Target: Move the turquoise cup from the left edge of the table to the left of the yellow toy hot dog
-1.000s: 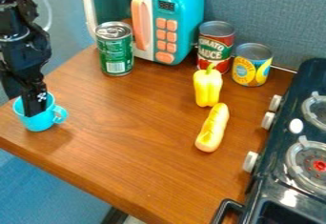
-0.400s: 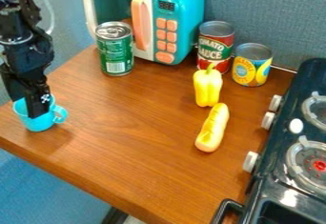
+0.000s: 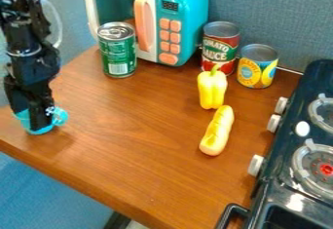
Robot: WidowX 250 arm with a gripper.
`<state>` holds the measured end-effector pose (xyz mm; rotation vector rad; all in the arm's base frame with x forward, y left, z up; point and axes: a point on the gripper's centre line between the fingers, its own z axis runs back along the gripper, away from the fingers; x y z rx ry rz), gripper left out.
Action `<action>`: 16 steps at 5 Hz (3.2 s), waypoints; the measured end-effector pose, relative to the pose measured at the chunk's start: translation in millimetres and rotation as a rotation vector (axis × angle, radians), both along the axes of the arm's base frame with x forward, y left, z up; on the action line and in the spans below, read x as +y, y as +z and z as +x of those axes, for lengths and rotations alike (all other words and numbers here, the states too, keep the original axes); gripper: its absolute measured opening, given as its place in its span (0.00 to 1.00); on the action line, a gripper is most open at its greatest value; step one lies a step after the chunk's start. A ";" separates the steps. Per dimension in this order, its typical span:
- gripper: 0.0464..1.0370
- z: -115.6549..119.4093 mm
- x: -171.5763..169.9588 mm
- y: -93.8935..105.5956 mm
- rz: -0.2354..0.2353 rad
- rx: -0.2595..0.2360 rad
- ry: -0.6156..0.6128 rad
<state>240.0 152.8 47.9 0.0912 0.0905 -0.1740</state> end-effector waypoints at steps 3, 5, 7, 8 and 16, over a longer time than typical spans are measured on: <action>0.64 10.5 -2.9 -7.1 0.019 0.004 0.002; 0.14 14.8 -2.9 -6.4 0.010 -0.004 0.012; 0.04 20.9 -12.5 7.4 -0.072 0.004 0.013; 0.04 34.8 -40.9 56.4 -0.106 -0.083 -0.058; 0.07 42.7 -224.4 -4.1 -0.172 0.003 -0.595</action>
